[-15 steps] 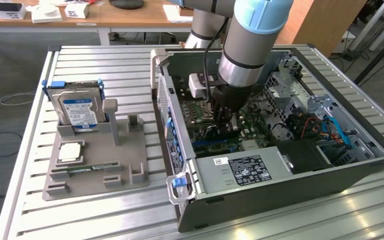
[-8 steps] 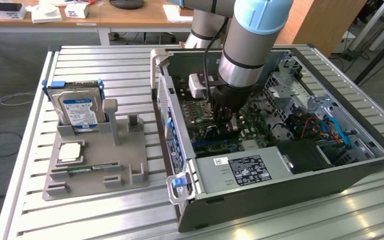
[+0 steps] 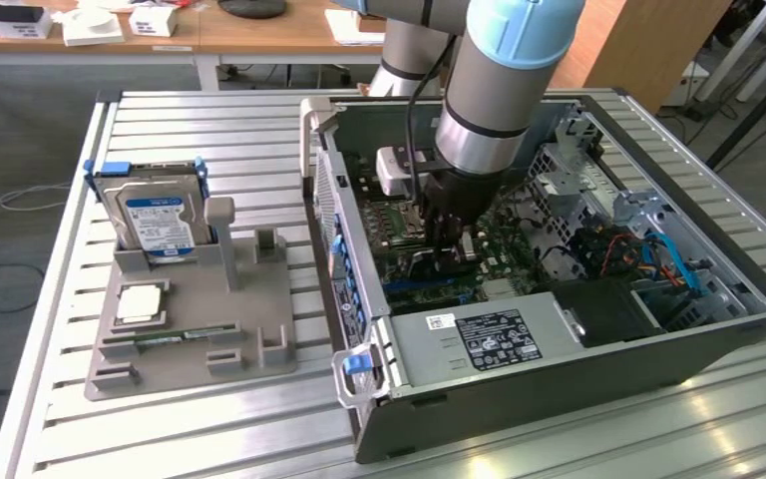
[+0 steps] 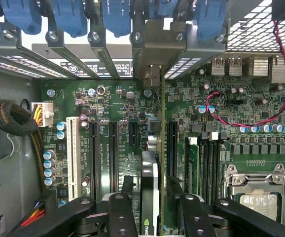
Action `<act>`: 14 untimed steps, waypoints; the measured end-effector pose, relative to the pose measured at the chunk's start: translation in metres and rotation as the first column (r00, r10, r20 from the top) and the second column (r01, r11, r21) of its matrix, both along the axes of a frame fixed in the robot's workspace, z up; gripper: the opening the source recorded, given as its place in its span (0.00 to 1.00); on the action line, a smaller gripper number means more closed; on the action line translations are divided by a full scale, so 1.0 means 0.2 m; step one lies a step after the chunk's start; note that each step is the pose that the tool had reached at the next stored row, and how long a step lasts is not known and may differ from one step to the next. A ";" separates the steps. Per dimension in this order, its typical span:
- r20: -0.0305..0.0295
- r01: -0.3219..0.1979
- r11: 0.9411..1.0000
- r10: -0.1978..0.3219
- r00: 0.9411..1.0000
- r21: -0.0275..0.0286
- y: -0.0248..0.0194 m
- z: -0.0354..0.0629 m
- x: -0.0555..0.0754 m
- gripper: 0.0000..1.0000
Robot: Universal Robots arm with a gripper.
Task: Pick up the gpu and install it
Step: 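Insert the gpu into the slot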
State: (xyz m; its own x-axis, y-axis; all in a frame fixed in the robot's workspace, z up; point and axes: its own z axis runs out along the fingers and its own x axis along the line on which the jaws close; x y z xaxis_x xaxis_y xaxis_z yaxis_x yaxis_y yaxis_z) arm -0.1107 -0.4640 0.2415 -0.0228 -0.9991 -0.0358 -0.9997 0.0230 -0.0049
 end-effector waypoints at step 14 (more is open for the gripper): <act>0.000 0.000 1.000 0.000 1.000 0.000 0.000 0.088 0.00 0.41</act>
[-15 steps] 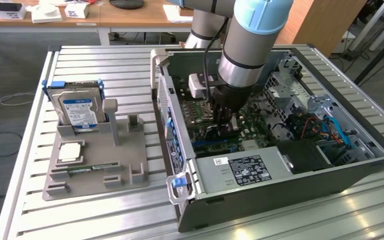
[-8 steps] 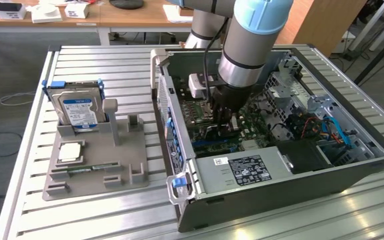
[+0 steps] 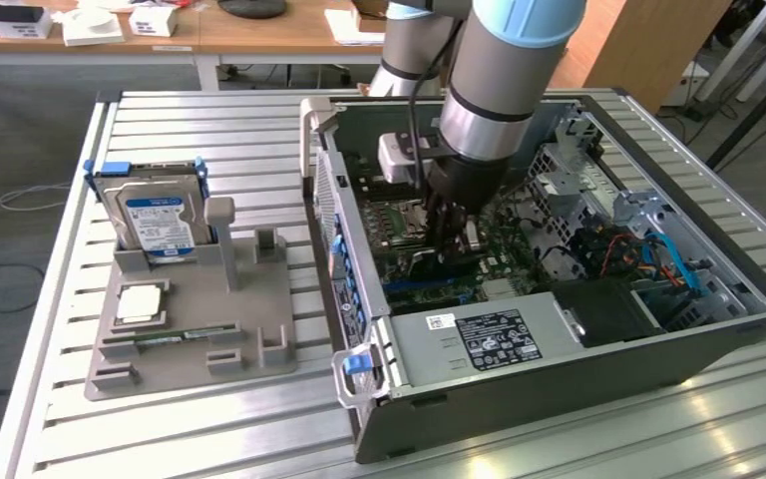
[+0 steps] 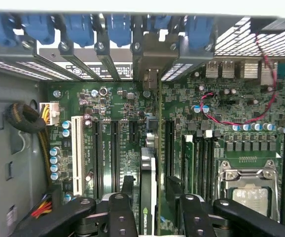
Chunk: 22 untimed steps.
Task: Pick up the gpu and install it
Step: 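Insert the gpu into the slot, then press down on the gpu until it lock into place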
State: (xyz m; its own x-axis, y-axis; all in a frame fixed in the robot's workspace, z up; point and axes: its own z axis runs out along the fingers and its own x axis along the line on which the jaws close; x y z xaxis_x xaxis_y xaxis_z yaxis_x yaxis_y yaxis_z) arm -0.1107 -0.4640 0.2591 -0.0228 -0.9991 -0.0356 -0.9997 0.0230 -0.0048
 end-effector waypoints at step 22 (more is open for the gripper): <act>0.000 0.000 1.000 0.000 1.000 0.000 0.000 0.175 0.00 0.41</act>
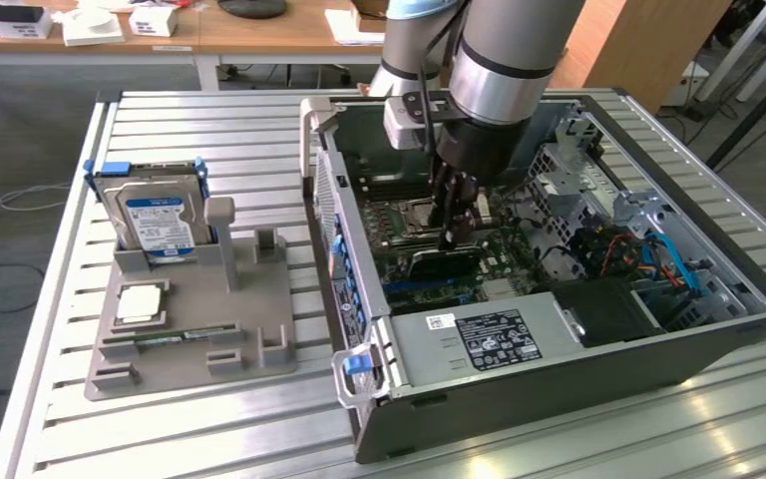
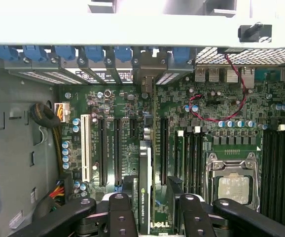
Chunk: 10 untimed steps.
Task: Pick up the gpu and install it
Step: 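Press down on the gpu until it lock into place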
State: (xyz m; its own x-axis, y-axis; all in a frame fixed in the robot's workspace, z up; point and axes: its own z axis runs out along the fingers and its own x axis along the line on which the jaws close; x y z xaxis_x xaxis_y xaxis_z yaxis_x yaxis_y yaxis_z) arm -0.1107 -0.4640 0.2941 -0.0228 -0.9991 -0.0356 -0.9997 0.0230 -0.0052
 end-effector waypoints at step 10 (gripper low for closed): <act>0.000 0.000 1.000 0.000 1.000 0.000 0.000 0.000 0.00 0.33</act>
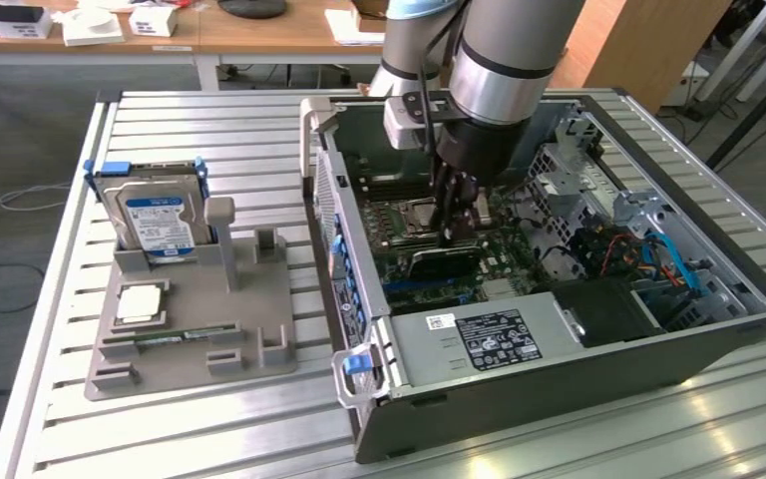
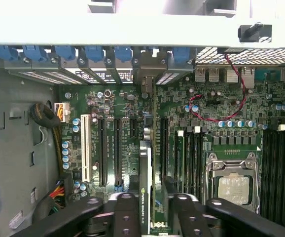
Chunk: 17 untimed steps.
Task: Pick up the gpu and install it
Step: 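Press down on the gpu until it lock into place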
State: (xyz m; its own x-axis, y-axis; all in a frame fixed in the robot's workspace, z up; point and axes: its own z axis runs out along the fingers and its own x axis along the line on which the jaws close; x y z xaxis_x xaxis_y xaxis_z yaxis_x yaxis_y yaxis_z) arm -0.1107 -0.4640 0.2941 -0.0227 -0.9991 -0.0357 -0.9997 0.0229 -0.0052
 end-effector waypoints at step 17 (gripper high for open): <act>0.000 0.000 1.000 0.000 1.000 0.000 0.000 -0.002 -0.02 0.11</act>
State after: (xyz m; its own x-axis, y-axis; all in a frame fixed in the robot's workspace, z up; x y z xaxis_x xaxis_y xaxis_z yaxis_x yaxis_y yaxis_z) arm -0.1137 -0.4640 0.2937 -0.0227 -0.9991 -0.0356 -0.9997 0.0229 -0.0052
